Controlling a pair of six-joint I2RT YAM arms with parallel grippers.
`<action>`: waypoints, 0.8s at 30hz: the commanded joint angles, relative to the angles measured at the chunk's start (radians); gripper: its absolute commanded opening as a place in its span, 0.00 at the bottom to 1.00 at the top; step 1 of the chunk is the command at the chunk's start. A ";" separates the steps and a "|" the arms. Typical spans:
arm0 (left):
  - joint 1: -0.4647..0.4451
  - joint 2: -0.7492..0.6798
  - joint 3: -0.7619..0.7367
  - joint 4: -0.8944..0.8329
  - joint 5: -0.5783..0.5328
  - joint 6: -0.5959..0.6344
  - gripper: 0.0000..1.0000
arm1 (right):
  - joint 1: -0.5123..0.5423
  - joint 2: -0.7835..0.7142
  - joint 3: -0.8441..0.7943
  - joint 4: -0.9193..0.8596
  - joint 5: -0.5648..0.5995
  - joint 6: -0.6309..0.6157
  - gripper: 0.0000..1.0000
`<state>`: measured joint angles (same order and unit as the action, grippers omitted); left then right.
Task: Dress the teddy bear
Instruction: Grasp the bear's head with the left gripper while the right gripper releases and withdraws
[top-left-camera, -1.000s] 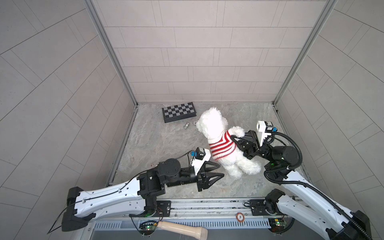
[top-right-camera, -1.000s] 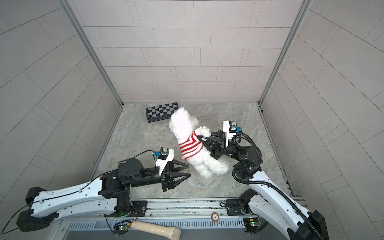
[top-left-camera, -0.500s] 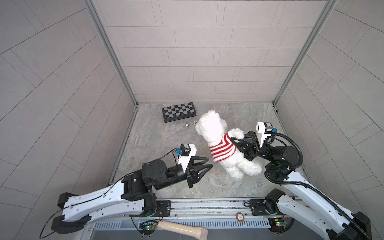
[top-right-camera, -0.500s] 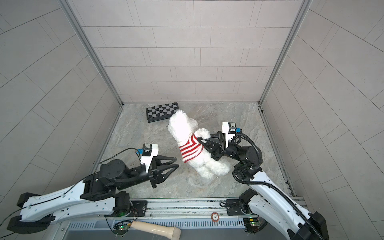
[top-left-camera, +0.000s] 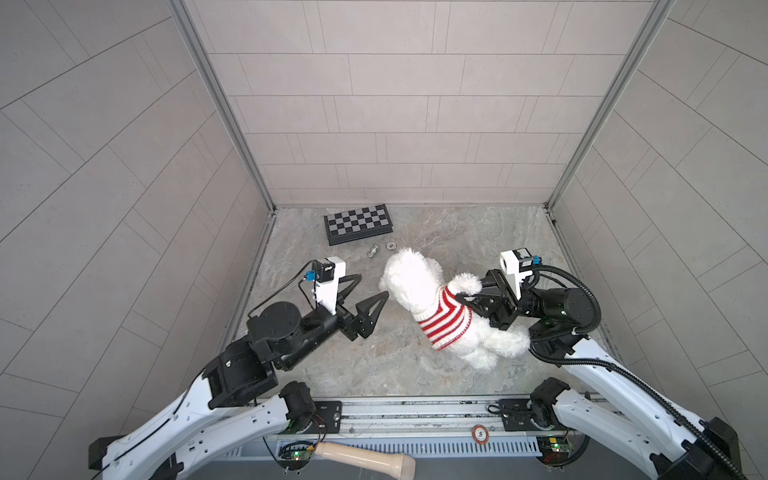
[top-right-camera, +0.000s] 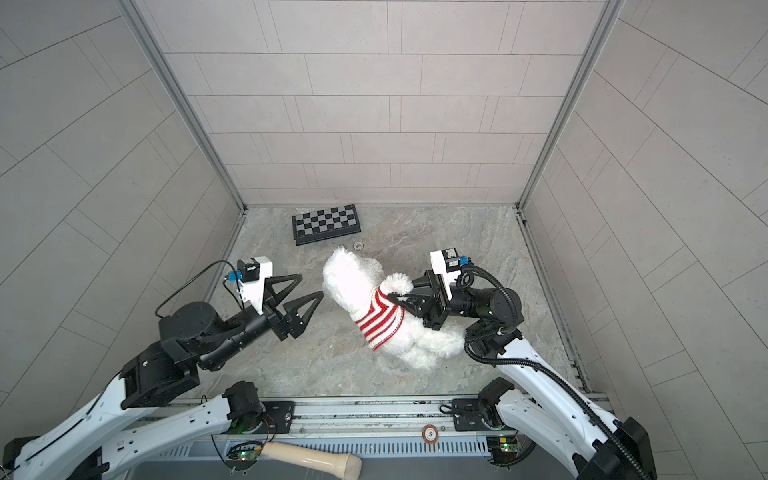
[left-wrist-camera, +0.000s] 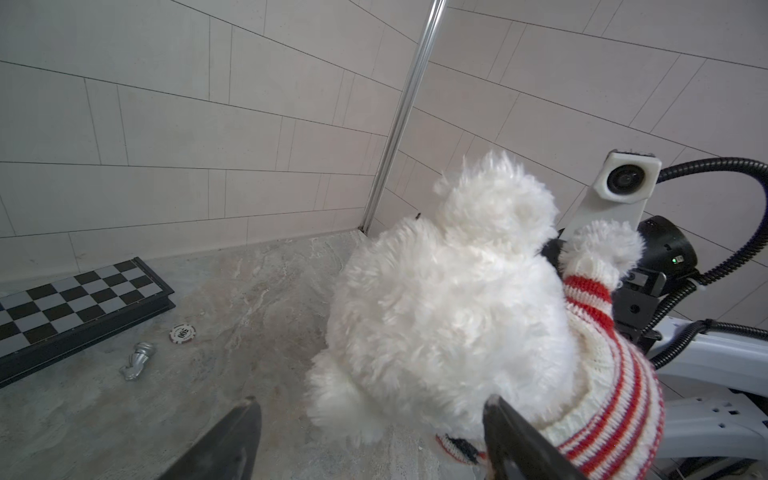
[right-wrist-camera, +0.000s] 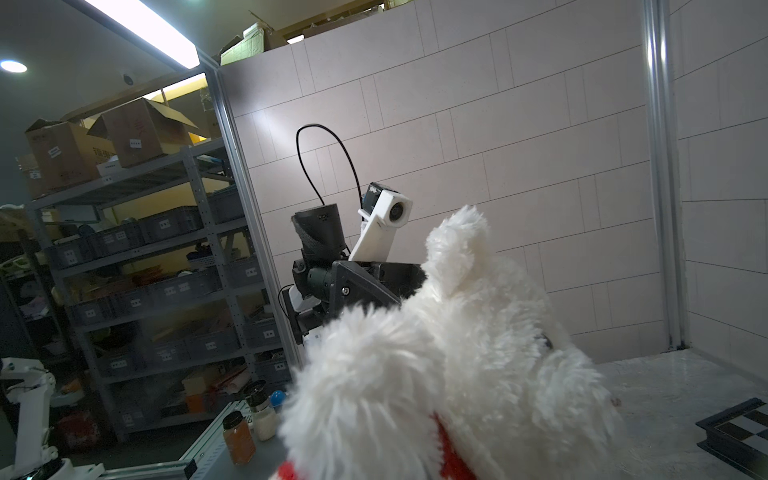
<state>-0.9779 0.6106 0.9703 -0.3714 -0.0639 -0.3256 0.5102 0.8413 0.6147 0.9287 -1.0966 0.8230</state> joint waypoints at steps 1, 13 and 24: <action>0.046 0.060 0.080 -0.107 0.187 0.066 0.87 | 0.002 -0.006 0.033 0.051 -0.068 0.017 0.00; 0.053 0.214 0.246 -0.161 0.375 0.178 0.82 | 0.043 0.052 0.045 -0.007 -0.093 -0.005 0.00; 0.054 0.268 0.262 -0.177 0.316 0.163 0.51 | 0.051 -0.031 0.063 -0.256 -0.018 -0.211 0.00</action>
<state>-0.9230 0.8864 1.2377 -0.5575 0.2504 -0.1680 0.5564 0.8406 0.6388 0.7391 -1.1584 0.7071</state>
